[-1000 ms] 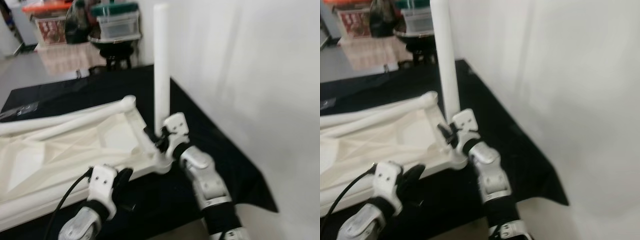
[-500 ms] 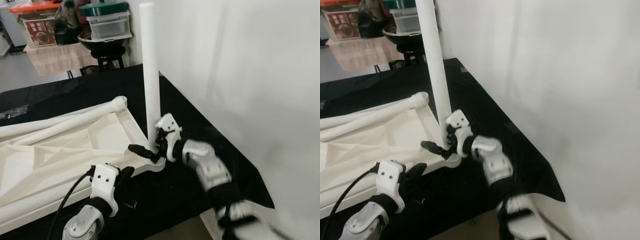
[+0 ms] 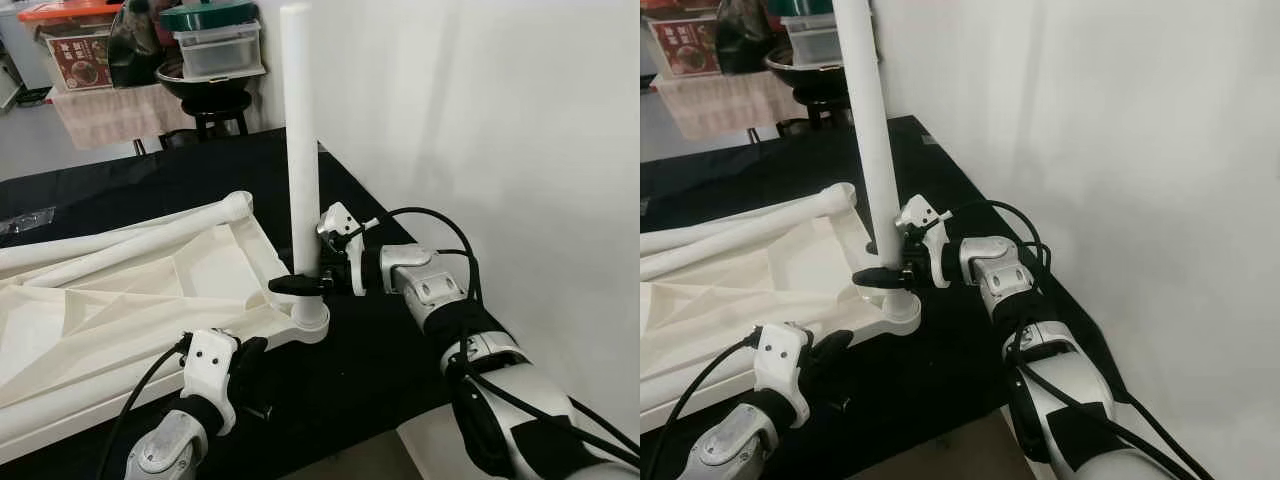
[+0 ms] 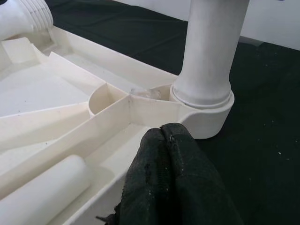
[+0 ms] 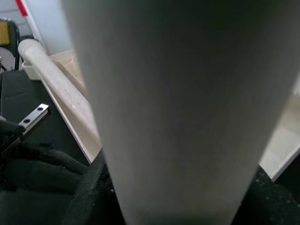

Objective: Building children table

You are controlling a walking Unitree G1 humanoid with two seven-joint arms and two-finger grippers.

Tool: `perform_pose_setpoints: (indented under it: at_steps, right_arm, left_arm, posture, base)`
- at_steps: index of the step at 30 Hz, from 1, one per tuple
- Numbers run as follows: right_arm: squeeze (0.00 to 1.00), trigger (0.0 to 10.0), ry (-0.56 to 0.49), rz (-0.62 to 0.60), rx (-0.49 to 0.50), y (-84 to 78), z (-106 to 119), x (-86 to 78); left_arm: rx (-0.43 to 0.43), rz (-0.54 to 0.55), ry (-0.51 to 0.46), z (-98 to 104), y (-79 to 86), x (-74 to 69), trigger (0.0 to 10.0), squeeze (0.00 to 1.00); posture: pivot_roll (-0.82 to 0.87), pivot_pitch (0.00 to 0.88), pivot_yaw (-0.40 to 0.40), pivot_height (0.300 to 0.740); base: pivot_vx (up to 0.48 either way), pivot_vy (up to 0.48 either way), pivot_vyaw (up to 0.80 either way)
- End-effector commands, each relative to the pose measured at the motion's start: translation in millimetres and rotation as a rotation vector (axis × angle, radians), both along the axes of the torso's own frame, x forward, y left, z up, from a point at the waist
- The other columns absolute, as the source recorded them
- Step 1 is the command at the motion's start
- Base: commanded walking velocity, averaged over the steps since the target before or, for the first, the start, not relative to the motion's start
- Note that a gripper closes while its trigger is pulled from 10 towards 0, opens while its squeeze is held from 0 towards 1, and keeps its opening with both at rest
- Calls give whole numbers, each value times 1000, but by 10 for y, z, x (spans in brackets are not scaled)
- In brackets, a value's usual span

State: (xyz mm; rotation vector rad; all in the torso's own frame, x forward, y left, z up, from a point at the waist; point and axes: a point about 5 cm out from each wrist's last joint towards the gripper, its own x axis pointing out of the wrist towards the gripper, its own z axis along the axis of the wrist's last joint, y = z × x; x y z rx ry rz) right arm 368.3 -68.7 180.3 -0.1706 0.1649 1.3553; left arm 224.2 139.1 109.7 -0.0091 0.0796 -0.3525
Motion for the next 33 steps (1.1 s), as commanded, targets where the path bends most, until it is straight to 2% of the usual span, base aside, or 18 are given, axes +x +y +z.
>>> perform_pose_setpoints:
  at_steps: [1,5,10,11,12,13,14,15,16,20,23,24,25,26,27,28,29,33]
  right_arm:
    - [0,0,26,41,11,15,-45,-21]
    - [0,0,15,15,31,-40,-51,-11]
    - [0,0,-11,-170,39,-122,-199,-43]
    - [0,0,-29,-443,28,-58,-336,-54]
    - [0,0,-29,-443,28,-58,-336,-54]
    - [0,0,-20,-846,63,41,-564,-394]
    - [0,0,-20,-846,63,41,-564,-394]
    - [0,0,-2,-879,81,82,-600,-555]
    - [0,0,-102,-704,39,136,-547,-589]
    - [0,0,-134,-673,20,126,-529,-563]
    - [0,0,-112,-710,14,104,-518,-415]
    - [0,980,-86,-711,-6,129,-563,-400]
    - [0,980,-86,-711,-6,129,-563,-400]
    - [0,10000,-51,-682,-2,179,-590,-406]
    - [788,10000,-32,-610,4,256,-588,-433]
    - [788,10000,-23,-562,9,308,-576,-456]
    - [1000,10000,-20,-522,8,341,-548,-496]
    - [1000,10000,-59,-465,5,344,-449,-463]
  left_arm:
    - [-5,-5,23,-50,3,8,10000,0]
    - [-9,-8,25,-53,-3,6,10000,0]
    - [-19,-10,29,-59,5,-15,10000,0]
    - [-20,-8,29,-58,27,-29,10000,0]
    - [-20,-8,29,-58,27,-29,10000,0]
    - [-23,-5,28,-57,54,-61,10000,0]
    - [-23,-5,28,-57,54,-61,10000,0]
    - [-24,-3,27,-58,58,-66,10000,0]
    - [-23,-1,26,-75,21,-40,10000,0]
    - [-23,-1,25,-79,11,-33,10000,0]
    - [-30,-5,24,-76,22,-39,10000,0]
    - [-35,-2,25,-73,37,-45,10000,0]
    - [-35,-2,25,-73,37,-45,10000,0]
    - [-17,1,27,-73,68,-48,10000,0]
    - [2,3,33,-78,109,-48,10000,0]
    - [16,4,37,-83,142,-48,10000,0]
    - [20,3,41,-93,151,-41,10000,0]
    - [8,-1,41,-92,133,-12,10000,0]
  posture:
    - [-5,0,8,740]
    - [-5,0,6,740]
    - [7,0,-8,740]
    - [0,0,-9,740]
    - [0,0,-9,740]
    - [-4,0,13,740]
    - [-4,0,13,740]
    - [-4,0,13,740]
    - [-1,0,-2,740]
    - [-1,0,-2,740]
    - [2,0,-4,740]
    - [24,0,1,740]
    - [24,0,1,740]
    - [43,0,0,740]
    - [32,0,12,740]
    - [24,0,21,740]
    - [-19,0,32,740]
    - [24,0,8,740]
  base:
    - [0,0,0]
    - [0,0,0]
    - [0,0,0]
    - [0,0,0]
    - [0,0,0]
    - [0,0,0]
    - [0,0,0]
    - [0,0,0]
    - [0,0,0]
    - [0,0,0]
    - [0,0,0]
    - [0,0,0]
    - [0,0,0]
    - [0,0,0]
    - [0,0,0]
    - [0,0,0]
    - [0,0,0]
    - [0,0,0]
